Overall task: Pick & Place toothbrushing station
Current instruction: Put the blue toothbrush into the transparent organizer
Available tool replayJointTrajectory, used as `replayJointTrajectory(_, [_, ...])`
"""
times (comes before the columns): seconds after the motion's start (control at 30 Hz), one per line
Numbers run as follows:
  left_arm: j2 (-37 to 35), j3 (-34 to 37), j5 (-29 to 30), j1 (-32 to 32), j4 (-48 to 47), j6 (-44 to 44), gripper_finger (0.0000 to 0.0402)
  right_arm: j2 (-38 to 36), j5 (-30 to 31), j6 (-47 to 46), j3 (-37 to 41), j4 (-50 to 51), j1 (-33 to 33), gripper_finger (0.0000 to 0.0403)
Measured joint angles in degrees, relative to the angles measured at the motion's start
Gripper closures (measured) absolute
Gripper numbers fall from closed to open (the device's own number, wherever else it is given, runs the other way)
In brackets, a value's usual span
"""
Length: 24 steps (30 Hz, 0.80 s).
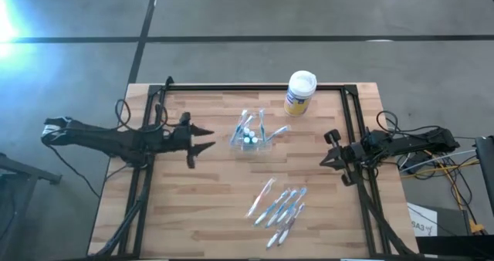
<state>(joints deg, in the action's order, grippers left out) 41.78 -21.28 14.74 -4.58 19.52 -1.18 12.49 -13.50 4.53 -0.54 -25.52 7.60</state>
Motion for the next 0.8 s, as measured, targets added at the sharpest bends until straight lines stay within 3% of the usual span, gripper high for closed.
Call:
replayJointTrajectory(0.23, [-5.4, 8.2, -2.1, 0.0, 2.6, -3.3, 0.0227, -0.3, 0.2, -2.8, -0.7, -1.0, 0.0, 0.0394])
replayJointTrajectory(0.53, [-7.8, 20.5, -2.2, 0.0, 17.0, 0.7, 0.0227, -0.3, 0.1, -8.3, -0.7, 1.9, 0.0, 0.0394])
replayJointTrajectory(0.8, [-7.8, 19.8, -5.1, 0.0, 17.7, -0.2, 0.0227, 0.5, 0.1, -3.4, -0.7, 4.3, 0.0, 0.0394])
